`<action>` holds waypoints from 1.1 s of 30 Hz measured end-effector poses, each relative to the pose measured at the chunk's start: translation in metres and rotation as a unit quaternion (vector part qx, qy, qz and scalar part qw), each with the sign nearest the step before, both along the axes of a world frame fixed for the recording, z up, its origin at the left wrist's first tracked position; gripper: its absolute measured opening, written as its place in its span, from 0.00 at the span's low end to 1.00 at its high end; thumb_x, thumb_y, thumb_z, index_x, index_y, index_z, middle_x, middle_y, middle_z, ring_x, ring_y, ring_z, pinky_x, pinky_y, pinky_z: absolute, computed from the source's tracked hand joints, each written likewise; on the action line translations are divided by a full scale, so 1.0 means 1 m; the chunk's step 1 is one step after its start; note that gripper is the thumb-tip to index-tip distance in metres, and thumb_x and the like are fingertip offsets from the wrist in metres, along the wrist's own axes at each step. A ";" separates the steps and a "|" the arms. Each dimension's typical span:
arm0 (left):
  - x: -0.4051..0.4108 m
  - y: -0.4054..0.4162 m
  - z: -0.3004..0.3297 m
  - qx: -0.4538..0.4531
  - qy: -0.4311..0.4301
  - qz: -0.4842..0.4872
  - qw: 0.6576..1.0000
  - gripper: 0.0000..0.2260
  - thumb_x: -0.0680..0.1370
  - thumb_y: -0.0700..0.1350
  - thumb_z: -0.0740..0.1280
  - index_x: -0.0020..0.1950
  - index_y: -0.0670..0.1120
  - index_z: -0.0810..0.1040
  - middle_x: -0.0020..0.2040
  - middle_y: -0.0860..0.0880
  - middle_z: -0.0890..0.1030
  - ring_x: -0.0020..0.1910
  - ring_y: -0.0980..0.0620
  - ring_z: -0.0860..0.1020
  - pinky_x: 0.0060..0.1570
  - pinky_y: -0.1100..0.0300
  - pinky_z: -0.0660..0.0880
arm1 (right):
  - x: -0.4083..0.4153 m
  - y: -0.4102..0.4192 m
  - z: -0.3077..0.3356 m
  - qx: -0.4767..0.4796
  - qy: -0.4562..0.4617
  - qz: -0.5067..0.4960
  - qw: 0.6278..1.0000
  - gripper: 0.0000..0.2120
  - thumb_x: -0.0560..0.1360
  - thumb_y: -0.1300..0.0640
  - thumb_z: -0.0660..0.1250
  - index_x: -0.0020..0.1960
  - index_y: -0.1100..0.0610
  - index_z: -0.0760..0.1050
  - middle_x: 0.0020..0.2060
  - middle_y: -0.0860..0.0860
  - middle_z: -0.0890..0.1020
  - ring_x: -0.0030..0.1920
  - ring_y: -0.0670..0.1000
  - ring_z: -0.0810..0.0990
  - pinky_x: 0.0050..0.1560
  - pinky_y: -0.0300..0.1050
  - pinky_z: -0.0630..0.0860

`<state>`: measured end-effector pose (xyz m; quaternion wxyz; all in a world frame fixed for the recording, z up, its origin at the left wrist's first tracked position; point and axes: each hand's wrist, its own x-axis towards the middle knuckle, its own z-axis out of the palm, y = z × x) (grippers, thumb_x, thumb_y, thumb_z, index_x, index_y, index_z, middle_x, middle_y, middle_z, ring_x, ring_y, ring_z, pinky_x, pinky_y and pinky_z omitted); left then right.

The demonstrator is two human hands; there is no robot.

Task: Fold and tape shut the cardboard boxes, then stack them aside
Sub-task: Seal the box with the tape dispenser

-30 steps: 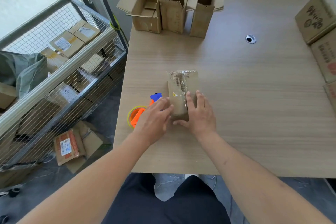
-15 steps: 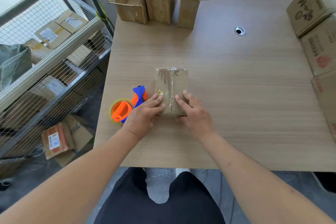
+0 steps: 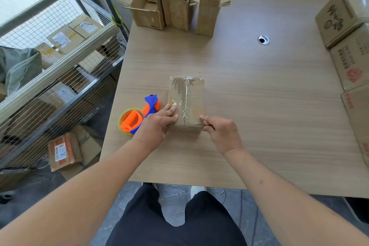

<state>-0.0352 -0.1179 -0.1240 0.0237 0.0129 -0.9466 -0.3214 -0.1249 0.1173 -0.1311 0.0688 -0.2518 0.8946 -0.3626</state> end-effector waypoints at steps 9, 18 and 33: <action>-0.002 0.013 0.009 0.012 -0.022 0.010 1.000 0.27 0.68 0.22 0.70 0.64 0.41 0.83 0.73 0.45 0.74 0.75 0.48 0.65 0.70 0.47 0.71 | 0.014 -0.010 0.018 0.099 -0.049 -0.070 0.991 0.25 0.74 0.60 0.73 0.71 0.55 0.77 0.43 0.56 0.87 0.45 0.60 0.84 0.50 0.51 0.80; -0.016 0.027 0.015 -0.068 -0.020 -0.069 0.995 0.25 0.66 0.25 0.75 0.60 0.44 0.86 0.67 0.44 0.81 0.67 0.38 0.78 0.56 0.45 0.81 | -0.008 0.001 0.036 0.139 -0.186 -0.174 0.957 0.25 0.67 0.50 0.81 0.29 0.57 0.65 0.26 0.48 0.71 0.32 0.55 0.68 0.35 0.47 0.65; -0.023 0.031 0.020 -0.111 -0.038 -0.061 0.991 0.21 0.62 0.40 0.84 0.54 0.47 0.88 0.62 0.46 0.84 0.60 0.41 0.83 0.52 0.50 0.82 | -0.011 -0.012 0.053 0.357 0.002 0.059 0.932 0.39 0.79 0.39 0.67 0.81 0.57 0.57 0.62 0.56 0.80 0.62 0.59 0.80 0.56 0.51 0.77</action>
